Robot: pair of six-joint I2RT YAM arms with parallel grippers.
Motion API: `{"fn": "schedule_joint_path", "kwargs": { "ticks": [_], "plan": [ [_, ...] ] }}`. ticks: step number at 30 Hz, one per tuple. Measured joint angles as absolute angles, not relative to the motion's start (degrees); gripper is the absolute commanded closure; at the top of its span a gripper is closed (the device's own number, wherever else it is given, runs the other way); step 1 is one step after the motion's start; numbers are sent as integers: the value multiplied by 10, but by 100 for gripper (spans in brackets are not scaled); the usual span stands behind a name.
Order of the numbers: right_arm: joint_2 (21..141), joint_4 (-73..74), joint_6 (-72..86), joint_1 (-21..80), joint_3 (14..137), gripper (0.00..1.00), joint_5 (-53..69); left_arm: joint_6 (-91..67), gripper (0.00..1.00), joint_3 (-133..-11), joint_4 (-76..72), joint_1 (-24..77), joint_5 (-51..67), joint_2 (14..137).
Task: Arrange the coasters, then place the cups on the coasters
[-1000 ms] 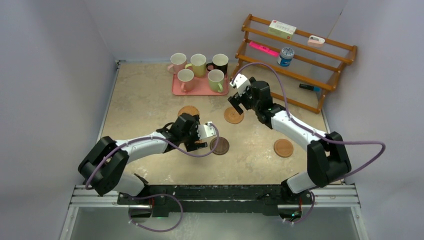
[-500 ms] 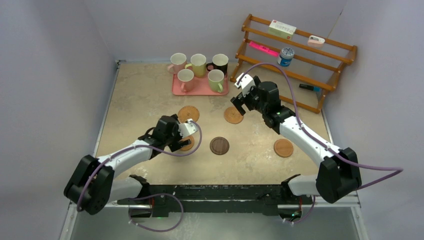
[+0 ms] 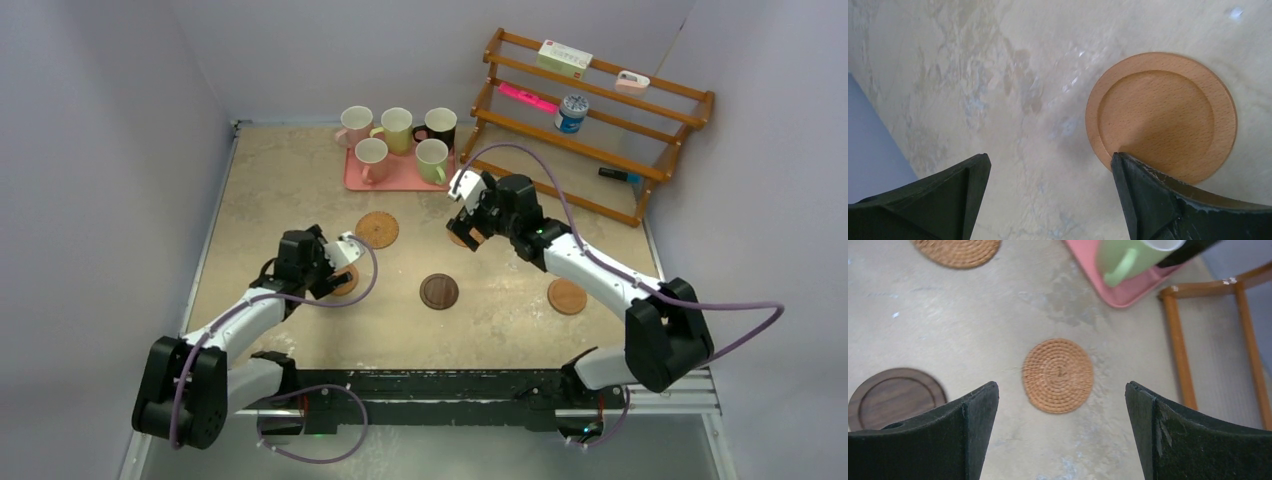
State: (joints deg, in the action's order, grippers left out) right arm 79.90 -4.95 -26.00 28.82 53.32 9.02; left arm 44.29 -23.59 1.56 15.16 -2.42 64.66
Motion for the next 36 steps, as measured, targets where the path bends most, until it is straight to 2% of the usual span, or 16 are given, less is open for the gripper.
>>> {"fn": "schedule_joint_path", "kwargs": {
  "ticks": [14,36],
  "plan": [
    [886,-50,-350,382,475,2,102,551,0,-225,167,52,10,545],
    [923,-90,-389,454,457,2,95,511,0,-268,212,45,74,529]
  ]
}}
